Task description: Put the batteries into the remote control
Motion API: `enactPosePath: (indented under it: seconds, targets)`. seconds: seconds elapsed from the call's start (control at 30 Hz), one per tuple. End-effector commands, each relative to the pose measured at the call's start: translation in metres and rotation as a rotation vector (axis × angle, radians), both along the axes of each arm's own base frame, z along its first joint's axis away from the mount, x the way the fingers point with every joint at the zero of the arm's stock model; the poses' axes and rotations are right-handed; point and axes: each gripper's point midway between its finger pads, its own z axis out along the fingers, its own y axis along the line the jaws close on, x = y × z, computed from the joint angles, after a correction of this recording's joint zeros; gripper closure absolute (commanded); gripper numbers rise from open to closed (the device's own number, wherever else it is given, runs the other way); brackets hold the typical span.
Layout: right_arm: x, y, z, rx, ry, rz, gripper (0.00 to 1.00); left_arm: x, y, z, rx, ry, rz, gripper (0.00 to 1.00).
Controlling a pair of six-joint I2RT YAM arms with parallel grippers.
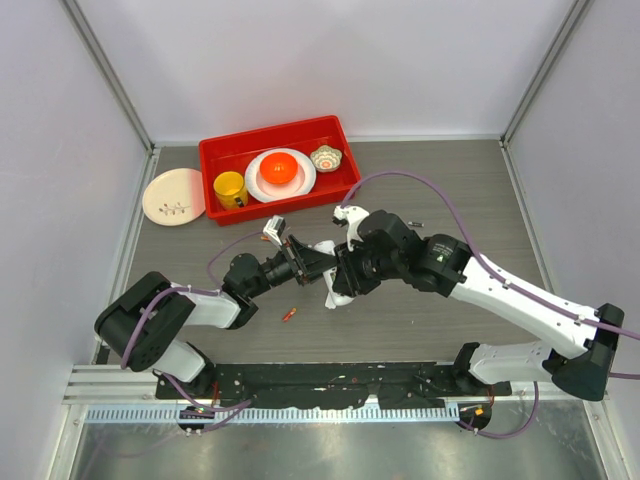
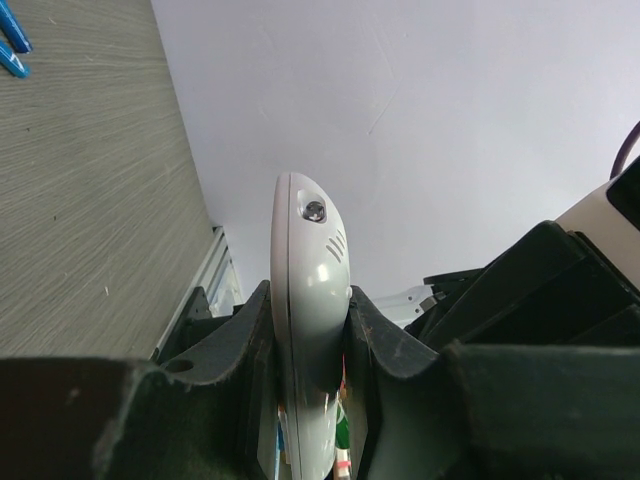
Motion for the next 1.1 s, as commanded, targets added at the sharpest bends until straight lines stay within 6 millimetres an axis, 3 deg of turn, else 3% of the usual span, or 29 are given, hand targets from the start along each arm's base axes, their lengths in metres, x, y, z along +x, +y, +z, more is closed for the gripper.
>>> enactPosePath:
  seconds: [0.0,0.1,0.2,0.23,0.27,0.3,0.33,0.43,0.5,0.6,0.67,0.8,1.07]
  targets:
    - [0.001,0.003,0.036,0.083,-0.053,0.011,0.69,-0.017,0.011,0.064,-0.174,-0.245,-0.019,1.00]
    - [0.011,-0.003,0.044,0.088,-0.104,-0.047,0.69,-0.021,0.011,0.064,-0.172,-0.252,-0.035,1.00]
    - [0.040,-0.026,0.050,0.105,-0.228,-0.247,0.69,-0.026,0.012,0.069,-0.179,-0.271,-0.052,1.00]
    - [0.041,-0.033,0.034,0.116,-0.214,-0.288,0.67,-0.029,0.012,0.069,-0.178,-0.277,-0.060,1.00]
    - [0.040,-0.037,0.045,0.190,-0.222,-0.303,0.62,-0.030,0.013,0.072,-0.183,-0.285,-0.062,1.00]
    - [0.036,-0.032,0.048,0.256,-0.180,-0.276,0.46,-0.032,0.014,0.073,-0.184,-0.287,-0.069,1.00]
    - [0.044,-0.040,0.042,0.271,-0.142,-0.301,0.42,-0.034,0.014,0.073,-0.184,-0.291,-0.074,1.00]
    - [0.033,-0.031,0.034,0.367,0.024,-0.216,0.35,-0.037,0.015,0.078,-0.195,-0.298,-0.085,1.00]
    - [0.037,-0.029,0.042,0.446,0.035,-0.215,0.31,-0.040,0.016,0.080,-0.199,-0.301,-0.093,1.00]
    - [0.027,-0.021,0.041,0.515,0.081,-0.145,0.26,-0.043,0.016,0.083,-0.205,-0.303,-0.107,1.00]
    - [0.016,-0.016,0.037,0.551,0.127,-0.089,0.25,-0.044,0.016,0.085,-0.208,-0.308,-0.117,1.00]
    - [0.011,-0.008,0.046,0.650,0.135,-0.041,0.24,-0.044,0.015,0.086,-0.212,-0.304,-0.122,1.00]
    - [-0.001,-0.008,0.038,0.637,0.140,0.034,0.25,-0.039,0.013,0.085,-0.215,-0.287,-0.111,1.00]
